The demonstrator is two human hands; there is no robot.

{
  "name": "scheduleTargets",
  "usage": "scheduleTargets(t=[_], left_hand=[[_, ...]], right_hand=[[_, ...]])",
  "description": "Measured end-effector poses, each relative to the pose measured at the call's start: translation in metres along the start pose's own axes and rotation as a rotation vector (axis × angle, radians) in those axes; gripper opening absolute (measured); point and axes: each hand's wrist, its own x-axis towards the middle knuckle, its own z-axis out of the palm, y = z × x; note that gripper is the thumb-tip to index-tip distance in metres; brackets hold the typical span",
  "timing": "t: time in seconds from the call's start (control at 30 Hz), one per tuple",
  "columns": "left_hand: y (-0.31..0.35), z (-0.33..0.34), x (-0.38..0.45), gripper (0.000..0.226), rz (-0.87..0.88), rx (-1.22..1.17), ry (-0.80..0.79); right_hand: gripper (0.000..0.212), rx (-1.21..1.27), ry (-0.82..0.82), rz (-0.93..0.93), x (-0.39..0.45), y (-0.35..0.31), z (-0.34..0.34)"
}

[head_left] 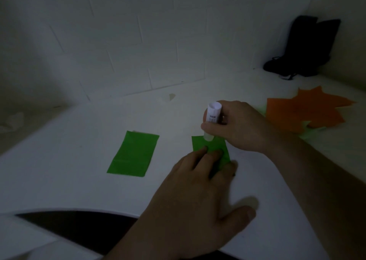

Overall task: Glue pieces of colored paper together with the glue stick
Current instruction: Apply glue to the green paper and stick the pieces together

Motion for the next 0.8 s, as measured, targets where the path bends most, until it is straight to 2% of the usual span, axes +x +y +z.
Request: scheduleTargets(t=[0.2, 0.7, 0.8], left_hand=[[0.000, 0.001, -0.001, 0.083, 0.000, 0.006, 0.006], [0.001, 0.001, -0.001, 0.082, -0.005, 0.027, 0.012], [0.001, 0.001, -0.001, 0.082, -0.005, 0.021, 0.007]], right_hand=[[0.024, -0.009, 0.007, -0.007, -0.004, 0.004, -0.008], [0.013, -0.125, -0.003, -0.006, -0.007, 0.005, -0.019], [0.016, -0.180, 0.003, -0.035, -0.008, 0.005, -0.021]])
